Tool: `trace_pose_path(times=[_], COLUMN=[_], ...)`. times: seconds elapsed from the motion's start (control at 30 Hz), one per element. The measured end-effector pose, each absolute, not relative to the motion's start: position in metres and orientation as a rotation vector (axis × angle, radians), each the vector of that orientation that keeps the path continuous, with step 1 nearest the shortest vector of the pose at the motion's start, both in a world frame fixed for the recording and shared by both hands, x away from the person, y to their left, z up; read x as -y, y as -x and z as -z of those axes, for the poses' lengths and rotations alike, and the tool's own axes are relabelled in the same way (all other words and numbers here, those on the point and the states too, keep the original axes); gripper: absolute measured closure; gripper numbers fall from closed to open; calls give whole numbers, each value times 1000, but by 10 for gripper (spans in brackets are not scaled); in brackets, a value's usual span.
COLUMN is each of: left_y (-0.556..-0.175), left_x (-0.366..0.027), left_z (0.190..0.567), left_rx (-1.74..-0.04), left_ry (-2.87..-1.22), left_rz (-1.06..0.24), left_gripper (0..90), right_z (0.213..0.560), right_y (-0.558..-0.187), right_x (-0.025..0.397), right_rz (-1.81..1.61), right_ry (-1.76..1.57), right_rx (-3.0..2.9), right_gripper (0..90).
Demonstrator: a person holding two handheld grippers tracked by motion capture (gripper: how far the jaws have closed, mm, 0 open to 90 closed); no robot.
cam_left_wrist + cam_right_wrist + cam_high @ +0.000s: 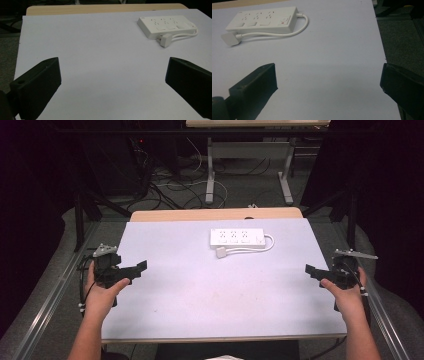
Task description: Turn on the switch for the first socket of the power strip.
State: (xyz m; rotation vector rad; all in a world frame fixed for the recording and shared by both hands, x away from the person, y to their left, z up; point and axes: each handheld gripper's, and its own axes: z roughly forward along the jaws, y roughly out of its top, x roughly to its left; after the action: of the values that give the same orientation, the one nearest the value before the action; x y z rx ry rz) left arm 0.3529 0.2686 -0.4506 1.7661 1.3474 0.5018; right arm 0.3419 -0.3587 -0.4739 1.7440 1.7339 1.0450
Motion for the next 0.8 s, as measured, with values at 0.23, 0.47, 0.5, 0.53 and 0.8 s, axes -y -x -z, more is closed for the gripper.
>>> trace_pose_path(times=[0.23,0.47,0.5,0.53,0.8], left_y=[-354,-353,-353,-353,-353], left_x=[-269,-270,-270,-270,-271], left_z=[452,451,451,451,450], left_rx=[-1349,-1349,-1350,-1350,-1356], left_ry=[-1762,-1768,-1768,-1769,-1774], left_rz=[-502,-501,-501,-502,-501], left_gripper=[3,3,3,3,3], right_z=[475,477,478,478,480], right_y=[-342,-342,-342,-342,-344], right_x=[360,360,360,359,358], right_rz=[-1042,-1038,-1036,-1040,-1032], right_ry=[-1749,-1750,-1746,-1754,-1734], right_rx=[-1755,-1762,-1755,-1763,-1763], right_gripper=[3,3,3,3,3])
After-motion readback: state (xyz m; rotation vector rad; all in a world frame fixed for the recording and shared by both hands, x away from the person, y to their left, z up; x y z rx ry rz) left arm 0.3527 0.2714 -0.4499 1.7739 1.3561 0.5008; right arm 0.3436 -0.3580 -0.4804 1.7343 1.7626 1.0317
